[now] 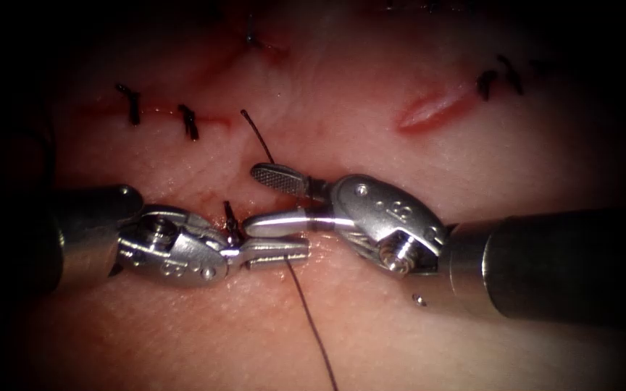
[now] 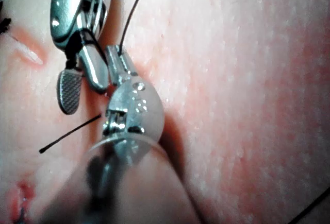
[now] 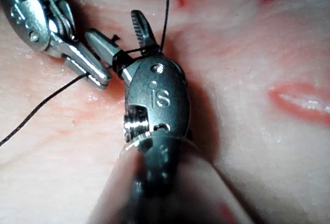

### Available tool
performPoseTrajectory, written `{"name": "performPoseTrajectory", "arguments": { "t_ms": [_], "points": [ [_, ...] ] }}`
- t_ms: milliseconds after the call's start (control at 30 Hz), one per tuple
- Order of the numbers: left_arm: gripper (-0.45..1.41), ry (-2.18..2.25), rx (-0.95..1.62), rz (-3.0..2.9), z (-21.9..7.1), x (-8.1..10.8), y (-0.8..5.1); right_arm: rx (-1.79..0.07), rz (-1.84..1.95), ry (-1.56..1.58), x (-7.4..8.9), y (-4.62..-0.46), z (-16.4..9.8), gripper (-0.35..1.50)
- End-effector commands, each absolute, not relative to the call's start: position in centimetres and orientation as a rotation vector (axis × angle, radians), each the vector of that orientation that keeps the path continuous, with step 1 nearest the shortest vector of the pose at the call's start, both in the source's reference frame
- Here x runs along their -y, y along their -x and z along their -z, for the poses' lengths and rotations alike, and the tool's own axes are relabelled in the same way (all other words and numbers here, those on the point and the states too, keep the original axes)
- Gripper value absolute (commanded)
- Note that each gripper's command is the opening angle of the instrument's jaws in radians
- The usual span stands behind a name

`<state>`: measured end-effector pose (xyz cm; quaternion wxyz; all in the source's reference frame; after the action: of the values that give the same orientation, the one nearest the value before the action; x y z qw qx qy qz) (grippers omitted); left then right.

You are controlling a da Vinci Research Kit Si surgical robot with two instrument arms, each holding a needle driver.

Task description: Wound Closure

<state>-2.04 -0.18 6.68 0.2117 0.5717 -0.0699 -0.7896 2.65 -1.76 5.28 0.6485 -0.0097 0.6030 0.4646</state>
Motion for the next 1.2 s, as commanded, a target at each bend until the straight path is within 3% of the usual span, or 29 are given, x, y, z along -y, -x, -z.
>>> {"name": "performPoseTrajectory", "arguments": {
  "t_ms": [33, 500, 1100, 1133, 1167, 1200],
  "points": [
    [-0.45, -1.592, 0.192, 2.200, -6.76, 0.08, 2.11, -1.326, -1.055, 0.045, 1.70, -2.73, -5.36, 0.81],
    [-0.45, -1.586, 0.196, 2.225, -7.15, -0.32, 2.01, -1.167, -1.057, 0.094, 1.66, -2.82, -5.55, 0.81],
    [-0.45, -1.589, 0.194, 2.245, -7.16, -0.48, 1.91, -1.156, -1.029, 0.037, 1.55, -3.23, -5.65, 0.66],
    [-0.45, -1.589, 0.193, 2.244, -7.16, -0.48, 1.90, -1.152, -1.027, 0.028, 1.55, -3.28, -5.65, 0.54],
    [-0.45, -1.586, 0.195, 2.247, -7.16, -0.48, 1.89, -1.146, -1.028, 0.014, 1.55, -3.31, -5.65, 0.26],
    [-0.45, -1.584, 0.197, 2.249, -7.16, -0.48, 1.89, -1.144, -1.020, -0.001, 1.57, -3.34, -5.66, -0.15]
  ]
}}
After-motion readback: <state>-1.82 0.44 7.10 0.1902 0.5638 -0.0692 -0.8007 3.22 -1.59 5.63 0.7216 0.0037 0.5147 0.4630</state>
